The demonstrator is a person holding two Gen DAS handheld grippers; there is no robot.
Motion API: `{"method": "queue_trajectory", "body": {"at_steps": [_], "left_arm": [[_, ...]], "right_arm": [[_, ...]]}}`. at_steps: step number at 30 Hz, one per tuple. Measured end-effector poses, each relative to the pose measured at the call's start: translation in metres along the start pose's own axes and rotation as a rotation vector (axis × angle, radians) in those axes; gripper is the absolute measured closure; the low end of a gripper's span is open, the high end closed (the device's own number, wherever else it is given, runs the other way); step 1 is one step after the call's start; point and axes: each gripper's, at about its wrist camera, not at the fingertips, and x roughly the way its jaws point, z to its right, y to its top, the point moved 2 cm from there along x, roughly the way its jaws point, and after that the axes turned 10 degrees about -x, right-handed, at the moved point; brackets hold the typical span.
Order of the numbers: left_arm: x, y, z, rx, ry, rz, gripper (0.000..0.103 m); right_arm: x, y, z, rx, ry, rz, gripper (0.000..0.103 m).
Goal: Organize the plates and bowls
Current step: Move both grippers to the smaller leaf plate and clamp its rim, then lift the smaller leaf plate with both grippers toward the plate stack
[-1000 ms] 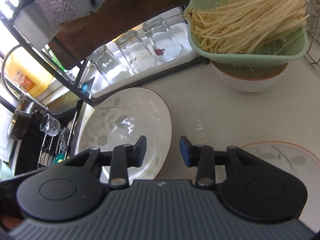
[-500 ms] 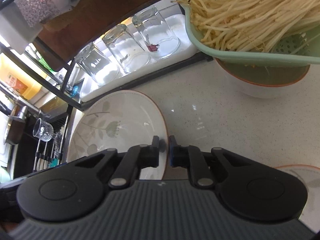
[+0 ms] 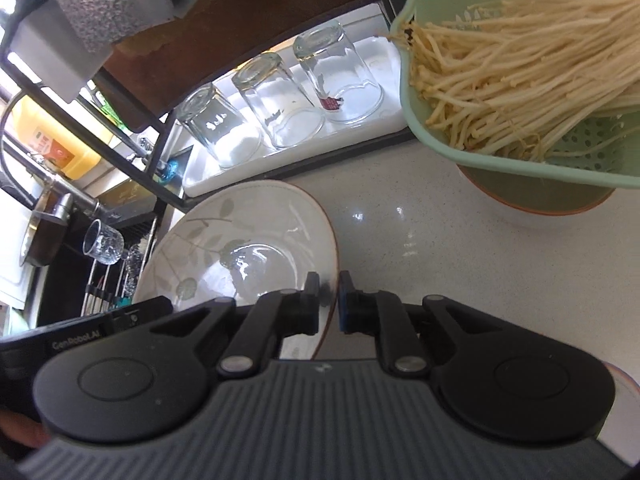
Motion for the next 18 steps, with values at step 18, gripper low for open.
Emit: {"method": "queue_trajectory", "body": {"at_steps": [18], "left_arm": [[-0.093, 0.004, 0.029, 0.004, -0.105, -0.002, 0.087]], "right_arm": [[-0.100, 0.002, -0.021, -0.014, -0.025, 0.062, 0.091]]}}
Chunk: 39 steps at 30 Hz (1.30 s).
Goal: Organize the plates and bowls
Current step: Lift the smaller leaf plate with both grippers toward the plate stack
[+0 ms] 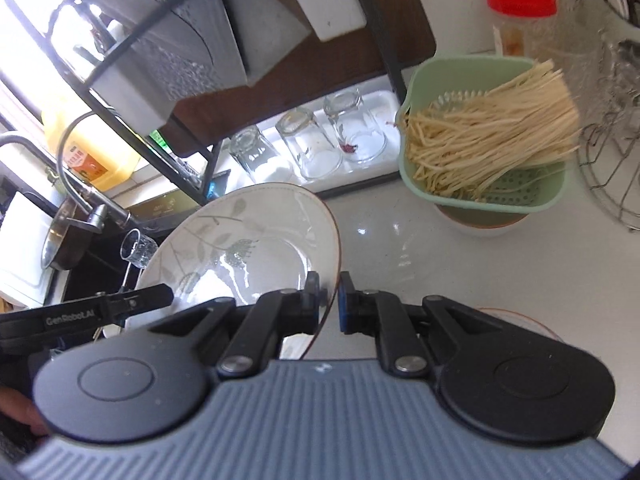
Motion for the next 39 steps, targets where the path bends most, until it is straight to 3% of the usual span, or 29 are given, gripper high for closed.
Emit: {"method": "queue_trajectory", "body": {"at_steps": [5, 11, 18, 21, 25, 39], "left_arm": [[-0.003, -0.009, 0.010, -0.009, -0.035, -0.032, 0.089], [0.001, -0.022, 0.032, 0.056, -0.069, -0.044, 0.090], [0.019, -0.056, 0.043, 0.061, -0.101, -0.120, 0.090], [0.029, -0.073, 0.045, 0.063, -0.097, -0.159, 0.090], [0.032, -0.087, 0.053, 0.123, -0.069, -0.152, 0.090], [0.057, -0.106, 0.066, 0.174, -0.038, -0.231, 0.090]], "right_arm": [[-0.020, -0.013, 0.010, 0.029, -0.013, 0.012, 0.091], [-0.038, -0.037, 0.025, 0.095, -0.045, 0.023, 0.091], [-0.050, -0.071, 0.047, 0.126, -0.092, 0.011, 0.091], [-0.051, -0.087, 0.057, 0.157, -0.107, 0.005, 0.091], [-0.051, -0.105, 0.065, 0.201, -0.114, -0.002, 0.091], [-0.035, -0.137, 0.094, 0.282, -0.106, -0.044, 0.088]]}}
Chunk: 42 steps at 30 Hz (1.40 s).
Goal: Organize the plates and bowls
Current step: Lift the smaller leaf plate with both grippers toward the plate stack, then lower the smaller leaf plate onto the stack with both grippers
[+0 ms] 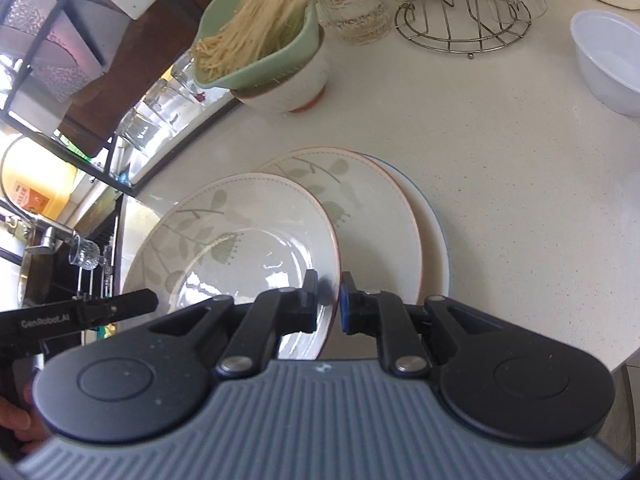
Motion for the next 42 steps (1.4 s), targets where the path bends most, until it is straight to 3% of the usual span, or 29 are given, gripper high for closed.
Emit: {"method": "queue_trajectory", "body": {"at_steps": [4, 21, 29, 42], "left_arm": [[0.005, 0.000, 0.008, 0.039, 0.031, 0.003, 0.089], [0.028, 0.002, 0.024, 0.039, 0.106, -0.029, 0.088], [0.024, 0.004, 0.020, 0.006, 0.087, -0.036, 0.088], [0.004, -0.002, 0.016, 0.002, 0.058, 0.011, 0.084]], "right_arm": [[0.005, 0.001, 0.003, -0.006, -0.011, -0.014, 0.087], [0.011, 0.011, 0.003, -0.135, -0.096, -0.012, 0.086], [0.012, 0.014, -0.002, -0.202, -0.138, -0.007, 0.085], [0.009, 0.021, -0.008, -0.203, -0.214, 0.018, 0.087]]}}
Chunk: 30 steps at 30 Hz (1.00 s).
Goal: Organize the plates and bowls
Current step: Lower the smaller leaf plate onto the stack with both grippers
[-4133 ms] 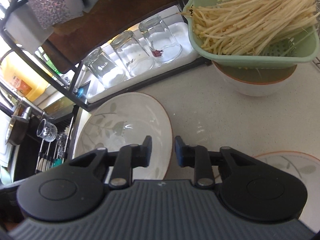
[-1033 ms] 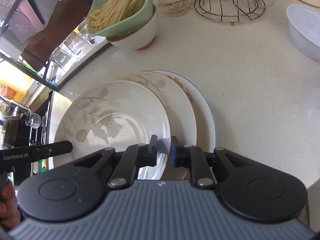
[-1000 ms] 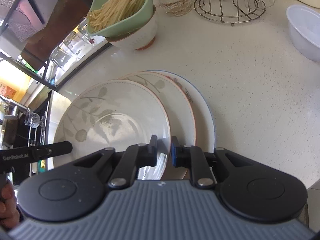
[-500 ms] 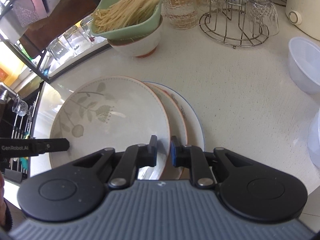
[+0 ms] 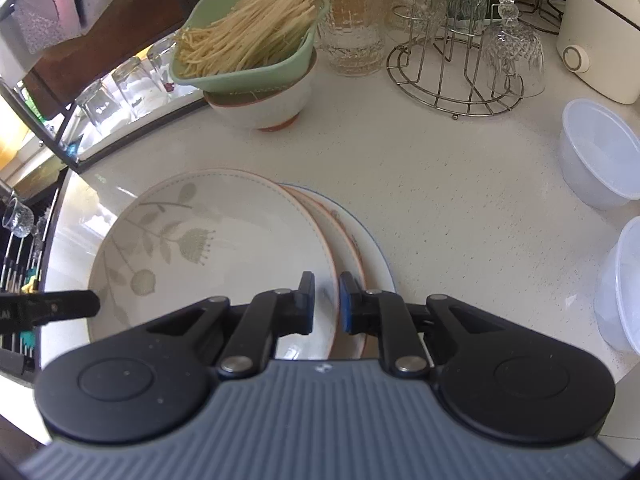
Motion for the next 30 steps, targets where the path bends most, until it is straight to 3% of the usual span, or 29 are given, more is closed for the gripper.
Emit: {"method": "queue_trajectory", "body": {"at_steps": [6, 16, 27, 30], "left_arm": [[-0.002, -0.006, 0.001, 0.002, -0.018, 0.056, 0.086], [0.003, -0.010, -0.002, 0.001, -0.058, 0.052, 0.087], [0.012, -0.010, -0.008, -0.057, -0.113, 0.036, 0.087], [0.009, -0.012, -0.006, -0.034, -0.114, 0.048, 0.087]], "right_arm": [[-0.006, -0.003, -0.001, 0.000, -0.017, 0.010, 0.087], [-0.012, -0.009, 0.002, 0.018, -0.040, 0.018, 0.091], [-0.023, -0.015, 0.008, 0.116, -0.057, 0.065, 0.085], [-0.031, -0.015, 0.011, 0.127, -0.073, 0.099, 0.085]]}}
